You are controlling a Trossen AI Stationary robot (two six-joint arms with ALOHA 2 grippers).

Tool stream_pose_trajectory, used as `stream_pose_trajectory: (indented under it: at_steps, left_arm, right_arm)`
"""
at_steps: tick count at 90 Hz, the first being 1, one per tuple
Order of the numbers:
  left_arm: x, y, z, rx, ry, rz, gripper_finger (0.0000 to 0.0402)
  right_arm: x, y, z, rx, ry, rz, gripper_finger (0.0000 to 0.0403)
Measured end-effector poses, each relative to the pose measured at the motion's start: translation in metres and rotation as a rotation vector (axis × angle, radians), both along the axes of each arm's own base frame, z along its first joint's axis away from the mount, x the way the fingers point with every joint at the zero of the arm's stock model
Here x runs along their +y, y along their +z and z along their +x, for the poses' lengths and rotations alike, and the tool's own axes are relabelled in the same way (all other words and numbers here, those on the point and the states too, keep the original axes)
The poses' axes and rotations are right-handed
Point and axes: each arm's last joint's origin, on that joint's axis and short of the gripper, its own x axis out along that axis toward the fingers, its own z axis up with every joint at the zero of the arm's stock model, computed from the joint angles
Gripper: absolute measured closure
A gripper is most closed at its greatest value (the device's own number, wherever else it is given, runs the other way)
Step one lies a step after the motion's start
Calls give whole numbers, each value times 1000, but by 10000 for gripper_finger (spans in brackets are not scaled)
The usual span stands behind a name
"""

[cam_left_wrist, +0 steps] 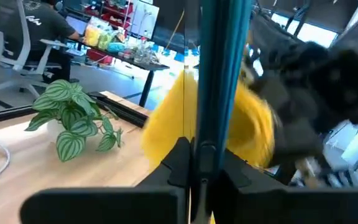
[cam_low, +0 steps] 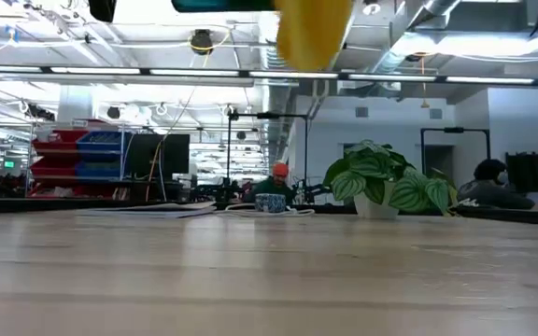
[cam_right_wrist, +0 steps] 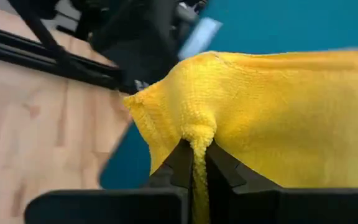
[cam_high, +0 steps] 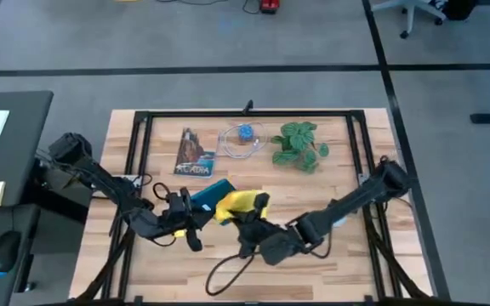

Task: Apply microfiber cloth
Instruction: Wipe the blue tablet with the microfiber cloth

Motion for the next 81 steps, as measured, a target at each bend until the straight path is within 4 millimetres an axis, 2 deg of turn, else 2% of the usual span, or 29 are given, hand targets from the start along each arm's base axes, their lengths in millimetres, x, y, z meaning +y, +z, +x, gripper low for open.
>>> stream_pose_trajectory:
  at_steps: [8, 27, 54, 67, 81]
  left_arm:
    - [1, -1, 0, 5, 8, 5, 393]
    - [0, -1, 0, 7, 3, 7, 393]
    - [-3, -3, -2, 29, -11, 24, 393]
    - [-4, -4, -2, 30, -26, 15, 393]
    - [-4, -6, -2, 43, -31, 17, 393]
  right_arm:
    - [0, -10, 10, -23, 1, -8, 398]
    - [0, -11, 18, -82, 6, 1, 398]
    - [6, -13, -3, 58, -175, -200, 398]
    - [8, -3, -13, 47, -178, -185, 398]
    - [3, 9, -9, 14, -167, -188, 398]
